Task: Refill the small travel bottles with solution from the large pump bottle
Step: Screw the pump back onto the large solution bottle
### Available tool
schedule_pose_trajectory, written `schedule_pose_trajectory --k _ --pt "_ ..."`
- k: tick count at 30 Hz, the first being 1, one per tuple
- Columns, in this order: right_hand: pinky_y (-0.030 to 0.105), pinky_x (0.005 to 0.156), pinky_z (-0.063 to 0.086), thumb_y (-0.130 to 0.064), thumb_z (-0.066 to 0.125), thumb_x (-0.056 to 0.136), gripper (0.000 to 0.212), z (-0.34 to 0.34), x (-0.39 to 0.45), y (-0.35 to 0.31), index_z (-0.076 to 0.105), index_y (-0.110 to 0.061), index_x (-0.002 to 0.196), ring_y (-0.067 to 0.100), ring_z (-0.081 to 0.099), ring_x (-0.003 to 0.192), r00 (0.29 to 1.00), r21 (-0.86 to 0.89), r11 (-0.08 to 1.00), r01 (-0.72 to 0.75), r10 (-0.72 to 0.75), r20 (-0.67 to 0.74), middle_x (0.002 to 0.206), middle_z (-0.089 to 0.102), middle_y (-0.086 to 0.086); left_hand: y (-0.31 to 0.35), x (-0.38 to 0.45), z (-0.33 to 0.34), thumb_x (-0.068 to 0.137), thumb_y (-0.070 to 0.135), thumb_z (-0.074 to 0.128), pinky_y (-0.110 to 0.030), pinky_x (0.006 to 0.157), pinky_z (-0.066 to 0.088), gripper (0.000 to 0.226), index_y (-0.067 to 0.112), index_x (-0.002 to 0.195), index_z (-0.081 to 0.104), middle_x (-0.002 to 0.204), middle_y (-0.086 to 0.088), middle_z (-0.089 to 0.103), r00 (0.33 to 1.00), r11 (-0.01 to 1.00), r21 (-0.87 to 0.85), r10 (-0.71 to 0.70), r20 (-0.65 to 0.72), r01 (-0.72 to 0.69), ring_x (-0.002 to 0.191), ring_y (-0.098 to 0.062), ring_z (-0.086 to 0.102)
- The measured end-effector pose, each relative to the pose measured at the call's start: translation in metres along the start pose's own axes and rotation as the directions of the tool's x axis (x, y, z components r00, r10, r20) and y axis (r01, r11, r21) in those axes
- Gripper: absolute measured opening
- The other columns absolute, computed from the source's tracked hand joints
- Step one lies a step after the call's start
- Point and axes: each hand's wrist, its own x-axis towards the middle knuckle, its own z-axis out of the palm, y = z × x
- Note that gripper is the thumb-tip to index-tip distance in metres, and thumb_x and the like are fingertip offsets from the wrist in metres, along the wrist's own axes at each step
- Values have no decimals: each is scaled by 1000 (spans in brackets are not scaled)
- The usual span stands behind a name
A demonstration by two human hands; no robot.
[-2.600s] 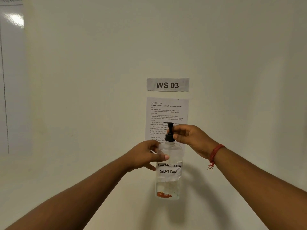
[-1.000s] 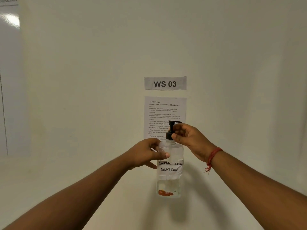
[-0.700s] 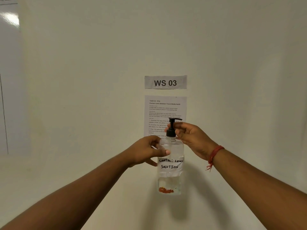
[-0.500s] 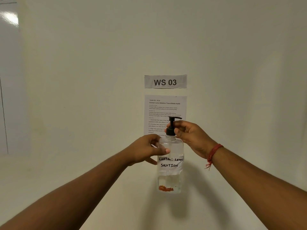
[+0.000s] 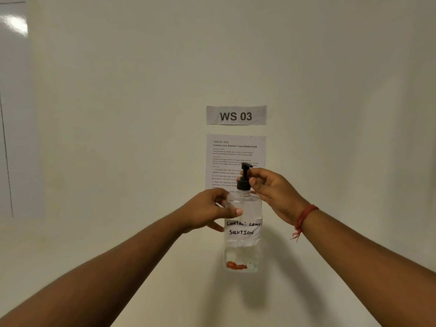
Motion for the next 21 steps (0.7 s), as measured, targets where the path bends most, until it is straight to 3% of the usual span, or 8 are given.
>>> schedule_pose_trajectory --k 6,12,18,21 --pt "46 105 47 -11 58 96 25 1 1 1 66 -16 119 21 65 115 1000 -15 1000 20 -19 22 117 71 5 0 0 0 81 33 85 -51 80 64 45 19 119 64 115 -7 69 1000 1000 9 2 -1 -2 98 -18 75" --pt "43 98 53 -29 76 76 35 4 2 0 66 -14 105 22 67 102 998 -43 998 55 -56 -41 106 71 8 1 0 1 81 34 84 -50 80 64 45 20 118 64 114 -7 68 1000 1000 11 5 0 -5 97 -17 75" --pt "44 102 49 -30 67 84 41 2 3 3 62 -12 121 21 64 115 998 16 998 61 -60 -11 120 70 7 2 -1 1 80 36 85 -51 80 64 46 19 117 64 114 -8 69 1000 1000 6 15 4 -15 98 -16 75" --pt "41 103 48 -27 63 88 35 1 0 3 65 -20 121 21 63 118 997 52 997 64 -65 30 121 70 6 3 -1 1 79 36 85 -51 81 64 47 18 117 65 114 -9 69 1000 1000 -1 11 4 -11 98 -17 75"
